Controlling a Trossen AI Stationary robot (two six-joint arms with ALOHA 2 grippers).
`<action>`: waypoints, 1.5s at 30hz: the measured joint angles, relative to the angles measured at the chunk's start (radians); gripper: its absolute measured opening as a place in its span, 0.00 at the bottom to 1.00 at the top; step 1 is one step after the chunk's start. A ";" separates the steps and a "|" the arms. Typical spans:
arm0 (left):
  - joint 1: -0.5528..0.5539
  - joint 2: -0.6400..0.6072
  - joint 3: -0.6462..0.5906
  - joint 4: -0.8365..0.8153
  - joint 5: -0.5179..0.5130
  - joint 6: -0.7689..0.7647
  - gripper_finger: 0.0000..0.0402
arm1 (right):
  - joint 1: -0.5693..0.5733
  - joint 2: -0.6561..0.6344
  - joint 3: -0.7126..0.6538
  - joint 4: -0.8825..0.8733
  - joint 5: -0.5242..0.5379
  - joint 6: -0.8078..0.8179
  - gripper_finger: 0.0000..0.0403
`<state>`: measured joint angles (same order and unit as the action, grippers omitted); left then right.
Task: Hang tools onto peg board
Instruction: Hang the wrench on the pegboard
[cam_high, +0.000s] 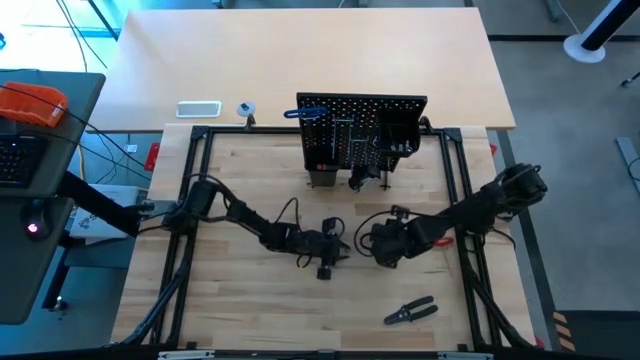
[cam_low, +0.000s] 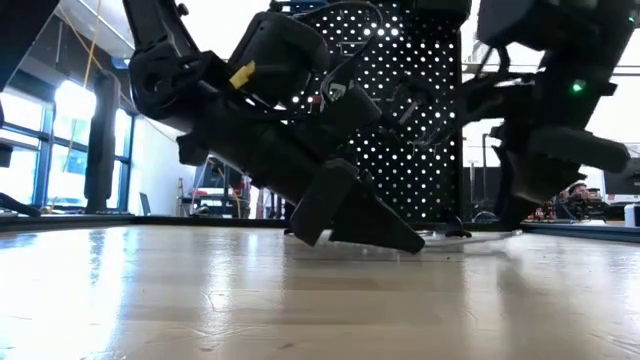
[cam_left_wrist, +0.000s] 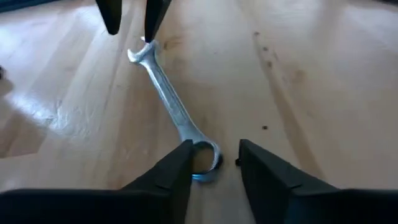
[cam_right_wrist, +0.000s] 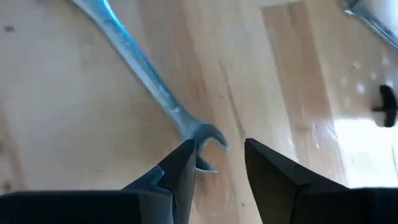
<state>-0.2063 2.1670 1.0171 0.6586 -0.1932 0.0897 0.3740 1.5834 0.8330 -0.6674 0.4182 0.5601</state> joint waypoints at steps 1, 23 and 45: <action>0.003 0.000 -0.004 0.002 -0.001 0.000 0.28 | 0.005 -0.009 -0.013 0.013 0.016 0.013 0.33; 0.023 -0.001 -0.006 -0.030 0.057 0.000 0.04 | -0.042 -0.075 -0.031 0.186 0.053 -0.348 0.33; 0.023 -0.001 -0.007 -0.051 0.071 0.000 0.03 | -0.232 -0.061 -0.031 0.312 -0.118 -0.982 0.33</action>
<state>-0.1835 2.1658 1.0100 0.6079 -0.1219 0.0900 0.1419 1.5224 0.8017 -0.3551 0.3005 -0.4224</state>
